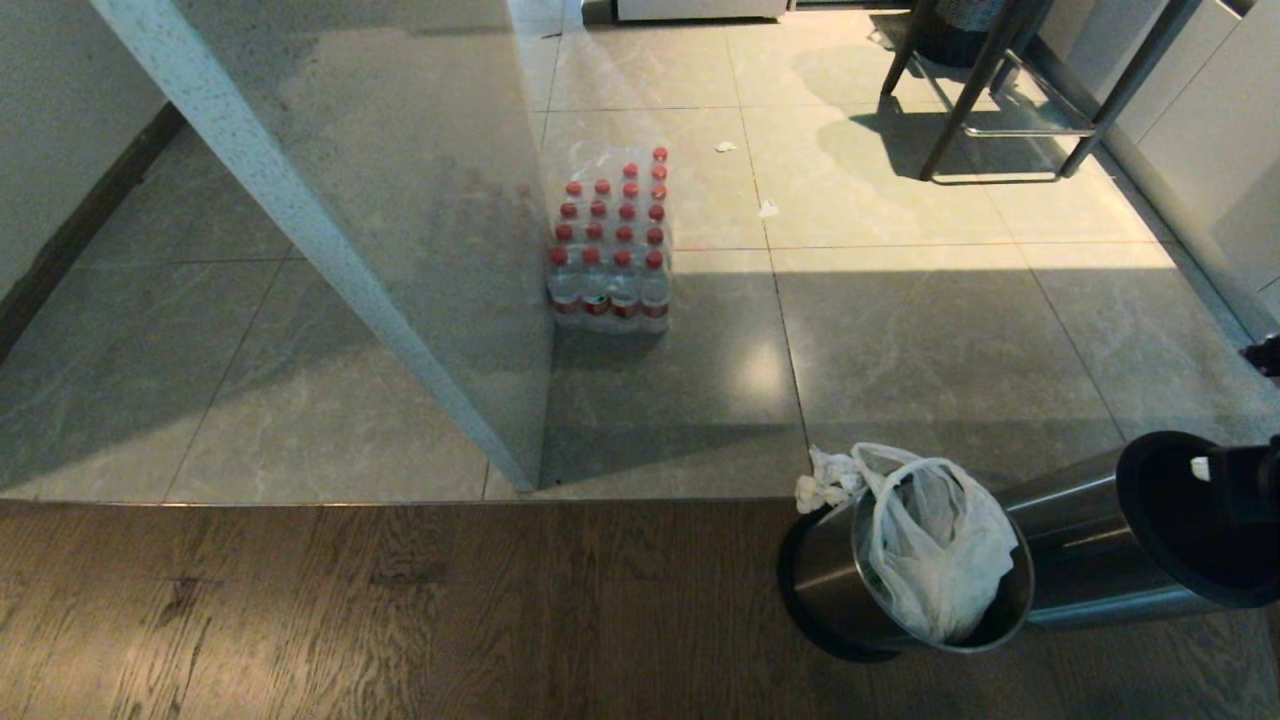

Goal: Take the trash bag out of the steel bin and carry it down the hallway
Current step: Pick up the trash bag

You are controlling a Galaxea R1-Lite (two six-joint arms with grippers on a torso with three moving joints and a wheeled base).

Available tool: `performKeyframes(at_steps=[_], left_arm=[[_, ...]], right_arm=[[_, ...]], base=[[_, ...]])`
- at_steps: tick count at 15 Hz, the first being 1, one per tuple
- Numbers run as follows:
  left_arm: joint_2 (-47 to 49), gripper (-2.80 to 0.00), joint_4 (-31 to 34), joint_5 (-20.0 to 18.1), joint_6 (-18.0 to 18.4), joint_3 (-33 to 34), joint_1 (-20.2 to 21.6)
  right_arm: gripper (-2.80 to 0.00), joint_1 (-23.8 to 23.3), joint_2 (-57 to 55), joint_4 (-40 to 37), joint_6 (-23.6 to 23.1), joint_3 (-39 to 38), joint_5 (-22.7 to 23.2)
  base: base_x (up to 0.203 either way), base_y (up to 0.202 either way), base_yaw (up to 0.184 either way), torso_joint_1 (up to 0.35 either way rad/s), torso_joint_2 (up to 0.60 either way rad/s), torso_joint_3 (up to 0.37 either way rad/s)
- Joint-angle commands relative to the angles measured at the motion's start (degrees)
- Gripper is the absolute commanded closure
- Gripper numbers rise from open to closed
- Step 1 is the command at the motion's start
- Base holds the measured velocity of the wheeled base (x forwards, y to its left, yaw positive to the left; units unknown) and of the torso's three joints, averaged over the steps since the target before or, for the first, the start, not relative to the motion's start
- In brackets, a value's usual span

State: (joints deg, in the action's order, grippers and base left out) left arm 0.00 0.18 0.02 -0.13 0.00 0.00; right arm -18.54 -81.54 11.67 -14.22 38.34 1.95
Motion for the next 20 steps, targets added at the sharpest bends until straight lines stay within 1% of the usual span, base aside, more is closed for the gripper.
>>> performKeyframes(at_steps=[1, 2, 4, 5, 6, 7, 12, 15, 20], left_arm=[[0.00, 0.00, -0.01, -0.02, -0.04, 0.00, 0.00], [0.00, 0.00, -0.01, 0.06, -0.04, 0.00, 0.00], [0.00, 0.00, -0.01, 0.06, -0.04, 0.00, 0.00], [0.00, 0.00, -0.01, 0.06, -0.04, 0.00, 0.00], [0.00, 0.00, -0.01, 0.00, -0.04, 0.00, 0.00], [0.00, 0.00, -0.01, -0.02, -0.04, 0.00, 0.00], [0.00, 0.00, -0.01, -0.02, -0.04, 0.00, 0.00], [0.00, 0.00, -0.01, 0.04, -0.04, 0.00, 0.00], [0.00, 0.00, -0.01, -0.02, -0.04, 0.00, 0.00]], right_arm=[[0.00, 7.14, -1.67, -0.21, -0.12, -0.19, -0.04], [0.00, 10.97, -2.98, -0.31, -0.14, -0.50, -0.04], [0.00, 16.44, -6.58, 0.07, -0.19, -2.01, -0.02], [0.00, 18.38, -7.87, 0.25, -0.12, -2.49, -0.01], [0.00, 19.31, -9.14, 0.32, -0.10, -2.56, -0.01], [-2.80, 19.87, -10.66, 0.41, -0.16, -2.43, 0.00], [-2.80, 23.15, -16.23, 2.05, 0.20, -1.15, 0.34], [-2.80, 25.70, -16.96, 2.33, 0.51, -0.26, 1.37], [-2.80, 26.19, -22.61, 6.37, 0.19, -0.06, 1.66]], base=[[0.000, 0.000, 0.000, 0.000, 0.00, 0.000], [0.000, 0.000, 0.000, 0.000, 0.00, 0.000], [0.000, 0.000, 0.000, 0.000, 0.00, 0.000], [0.000, 0.000, 0.000, 0.000, 0.00, 0.000], [0.000, 0.000, 0.000, 0.000, 0.00, 0.000], [0.000, 0.000, 0.000, 0.000, 0.00, 0.000], [0.000, 0.000, 0.000, 0.000, 0.00, 0.000], [0.000, 0.000, 0.000, 0.000, 0.00, 0.000], [0.000, 0.000, 0.000, 0.000, 0.00, 0.000]])
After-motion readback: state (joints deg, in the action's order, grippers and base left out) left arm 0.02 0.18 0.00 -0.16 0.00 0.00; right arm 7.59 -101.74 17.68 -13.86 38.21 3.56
